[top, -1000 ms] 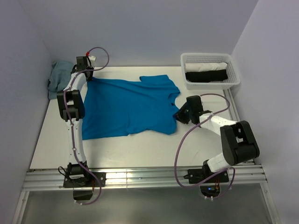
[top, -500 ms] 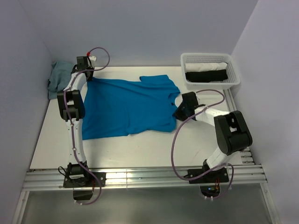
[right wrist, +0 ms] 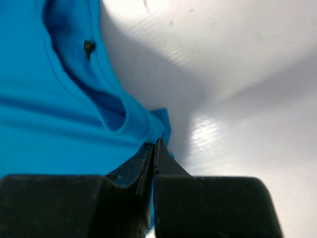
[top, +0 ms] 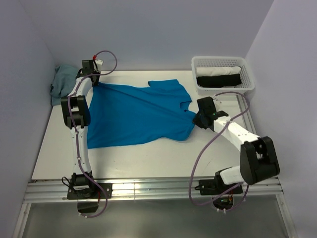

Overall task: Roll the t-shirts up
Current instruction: Flatten the tshirt

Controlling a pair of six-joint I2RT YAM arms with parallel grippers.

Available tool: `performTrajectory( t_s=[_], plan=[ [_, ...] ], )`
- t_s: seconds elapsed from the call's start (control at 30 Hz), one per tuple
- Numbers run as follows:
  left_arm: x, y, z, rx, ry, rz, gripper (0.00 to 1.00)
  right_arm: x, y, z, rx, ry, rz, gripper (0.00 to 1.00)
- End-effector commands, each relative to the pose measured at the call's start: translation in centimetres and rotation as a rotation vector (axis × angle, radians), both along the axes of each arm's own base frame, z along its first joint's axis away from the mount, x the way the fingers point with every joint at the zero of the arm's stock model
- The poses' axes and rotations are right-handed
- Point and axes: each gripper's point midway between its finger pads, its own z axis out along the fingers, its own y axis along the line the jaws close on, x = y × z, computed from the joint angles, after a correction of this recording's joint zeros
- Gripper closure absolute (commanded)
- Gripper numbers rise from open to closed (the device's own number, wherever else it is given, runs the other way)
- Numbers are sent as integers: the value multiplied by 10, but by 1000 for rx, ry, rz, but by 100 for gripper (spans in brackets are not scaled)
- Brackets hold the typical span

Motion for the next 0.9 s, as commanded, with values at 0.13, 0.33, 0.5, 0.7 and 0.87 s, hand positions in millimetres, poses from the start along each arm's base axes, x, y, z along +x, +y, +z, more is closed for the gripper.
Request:
performTrajectory(
  t_s=[0.13,0.33,0.5,0.7,0.87],
  plan=[
    [-2,20,27,54,-18,43,100,-46,-59,-2,-279,110,-69,100],
    [-2,29,20,76,-5,70,100,-41,-68,-19,-351,167,-88,100],
    [-5,19,16,38,8,35,100,-24,-57,-33,-323,194,-56,95],
    [2,14,43,-5,-54,33,98,-2,-44,-33,-280,156,-28,87],
    [5,4,57,-48,-81,8,63,6,-35,-35,-244,135,0,83]
  ],
)
